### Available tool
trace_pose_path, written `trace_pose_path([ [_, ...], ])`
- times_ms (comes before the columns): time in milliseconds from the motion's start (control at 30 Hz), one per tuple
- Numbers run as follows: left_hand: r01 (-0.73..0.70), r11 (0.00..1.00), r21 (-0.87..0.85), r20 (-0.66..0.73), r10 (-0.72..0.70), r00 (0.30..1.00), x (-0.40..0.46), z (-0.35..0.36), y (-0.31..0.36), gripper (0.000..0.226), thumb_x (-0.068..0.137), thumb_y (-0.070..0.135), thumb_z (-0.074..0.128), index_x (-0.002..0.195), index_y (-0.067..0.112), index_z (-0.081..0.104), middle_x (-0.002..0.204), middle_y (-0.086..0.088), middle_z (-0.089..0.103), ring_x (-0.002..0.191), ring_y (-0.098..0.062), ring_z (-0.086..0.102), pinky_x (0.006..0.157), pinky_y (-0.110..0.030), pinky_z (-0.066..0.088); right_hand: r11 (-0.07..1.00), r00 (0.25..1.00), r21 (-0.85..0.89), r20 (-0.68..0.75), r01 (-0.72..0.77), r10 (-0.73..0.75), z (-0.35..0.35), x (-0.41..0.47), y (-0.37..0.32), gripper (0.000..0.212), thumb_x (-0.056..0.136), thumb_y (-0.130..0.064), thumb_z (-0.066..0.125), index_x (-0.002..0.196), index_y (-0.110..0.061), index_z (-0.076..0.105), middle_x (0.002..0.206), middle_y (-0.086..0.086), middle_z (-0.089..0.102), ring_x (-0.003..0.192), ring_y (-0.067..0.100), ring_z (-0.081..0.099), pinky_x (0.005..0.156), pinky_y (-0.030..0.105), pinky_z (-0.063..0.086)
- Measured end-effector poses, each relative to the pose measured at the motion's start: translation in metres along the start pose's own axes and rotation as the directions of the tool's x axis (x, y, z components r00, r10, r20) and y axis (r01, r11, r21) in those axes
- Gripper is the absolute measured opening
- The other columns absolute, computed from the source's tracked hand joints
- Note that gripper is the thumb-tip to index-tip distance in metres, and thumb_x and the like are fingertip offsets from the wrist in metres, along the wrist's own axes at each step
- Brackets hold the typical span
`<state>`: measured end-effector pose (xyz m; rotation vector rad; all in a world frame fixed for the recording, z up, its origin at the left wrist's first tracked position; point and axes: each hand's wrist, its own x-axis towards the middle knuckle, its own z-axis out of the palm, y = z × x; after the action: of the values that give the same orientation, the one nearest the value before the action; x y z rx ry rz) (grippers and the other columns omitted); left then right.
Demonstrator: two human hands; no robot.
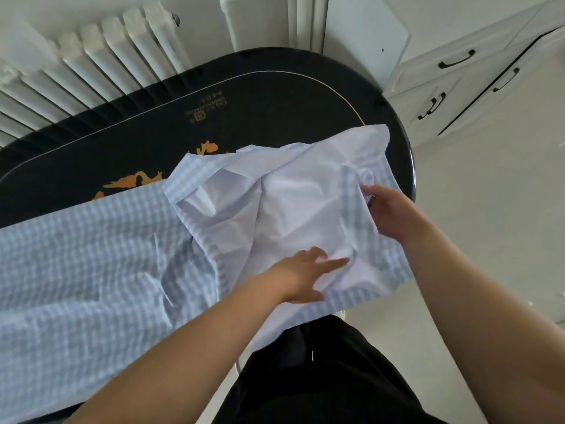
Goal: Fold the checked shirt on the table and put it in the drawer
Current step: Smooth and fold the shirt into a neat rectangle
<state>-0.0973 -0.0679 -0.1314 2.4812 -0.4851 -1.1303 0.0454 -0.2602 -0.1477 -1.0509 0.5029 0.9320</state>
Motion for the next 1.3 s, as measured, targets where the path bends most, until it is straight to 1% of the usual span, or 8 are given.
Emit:
trace_pose_path([
  [233,0.038,0.999,0.026,-0.563,-0.017,0.827,0.025,-0.041,-0.043,0.044,0.085,0.004,0.049,0.125,0.020,0.060,0.139,-0.008,0.047,0.123,-0.030,0.045,0.100,-0.044,0.041,0.953,0.669,-0.304,-0.709,-0.004,-0.223,-0.041,0.000,-0.011,0.020,0.094,-0.014,0.051,0.075,-0.019,0.057,0.076,0.004,0.057,0.041,0.009,0.053,0.041,0.017,0.043],
  [467,0.510,0.847,0.150,-0.659,-0.299,0.691,0.048,-0.114,-0.085,0.064,0.094,0.036,0.049,0.149,0.019,0.019,0.155,-0.011,0.021,0.142,-0.032,0.020,0.114,-0.042,0.020,0.553,0.739,-0.829,-0.323,0.079,-0.591,0.012,0.039,-0.077,0.036,0.091,-0.030,0.059,0.126,-0.019,0.058,0.132,0.008,0.056,0.106,0.017,0.056,0.082,0.029,0.044],
  [600,0.658,0.721,0.219,-0.665,-0.383,0.641,0.046,-0.134,-0.090,0.038,0.092,0.048,0.051,0.119,0.022,0.054,0.117,-0.006,0.056,0.107,-0.027,0.049,0.097,-0.042,0.034,0.015,0.863,-1.000,-0.016,-0.010,-0.506,0.030,0.071,-0.102,0.067,0.090,-0.030,0.064,0.148,-0.029,0.030,0.161,-0.001,0.009,0.147,0.029,0.010,0.113,0.048,0.025],
  [900,0.644,0.741,-0.190,-0.173,-0.671,0.721,0.046,-0.200,-0.043,0.041,0.096,0.044,0.032,0.126,0.026,0.055,0.111,-0.014,0.061,0.102,-0.033,0.056,0.089,-0.039,0.041,-0.456,0.930,-0.878,0.039,-0.142,-0.365,0.004,0.093,-0.128,0.042,0.093,-0.044,0.051,0.129,-0.021,0.051,0.125,0.010,0.056,0.118,0.033,0.051,0.104,0.051,0.033],
  [1000,0.232,0.514,-0.826,-0.178,-0.628,0.758,0.054,-0.199,0.011,0.034,0.086,0.048,0.036,0.085,0.031,0.065,0.080,-0.009,0.058,0.078,-0.029,0.055,0.082,-0.033,0.041,-0.151,0.749,-0.988,0.075,-0.033,-0.658,-0.001,0.075,-0.122,0.035,0.097,-0.044,0.043,0.107,-0.017,0.063,0.105,0.007,0.063,0.094,0.025,0.059,0.079,0.037,0.046],
  [1100,0.033,0.267,-0.963,-0.165,-0.685,0.710,0.089,-0.169,0.040,0.018,0.092,0.018,0.040,0.096,0.015,0.057,0.087,-0.007,0.059,0.078,-0.023,0.057,0.074,-0.033,0.047,0.626,0.920,-0.779,-0.260,-0.022,-0.291,0.014,0.062,-0.122,0.071,0.090,-0.071,0.024,0.093,-0.013,0.067,0.086,0.004,0.072,0.067,0.016,0.059,0.064,0.029,0.044],
  [1200,-0.014,0.076,-0.997,-0.054,-0.550,0.833,0.104,-0.148,0.049,0.016,0.098,0.013,0.041,0.107,0.014,0.054,0.094,-0.007,0.064,0.078,-0.019,0.062,0.070,-0.032,0.051,0.720,0.974,-0.683,-0.224,-0.126,-0.042,0.028,0.059,-0.120,0.064,0.085,-0.073,0.037,0.097,-0.016,0.063,0.088,0.003,0.073,0.076,0.017,0.068,0.077,0.030,0.053],
  [1300,-0.122,0.241,-0.963,-0.246,-0.592,0.768,0.099,-0.141,0.028,0.019,0.098,0.016,0.047,0.115,0.017,0.056,0.109,-0.002,0.066,0.084,-0.014,0.063,0.074,-0.029,0.051,0.721,0.965,-0.691,-0.219,-0.047,-0.147,0.033,0.068,-0.106,0.043,0.088,-0.053,0.058,0.109,-0.015,0.058,0.089,0.001,0.070,0.076,0.015,0.067,0.079,0.031,0.055],
])
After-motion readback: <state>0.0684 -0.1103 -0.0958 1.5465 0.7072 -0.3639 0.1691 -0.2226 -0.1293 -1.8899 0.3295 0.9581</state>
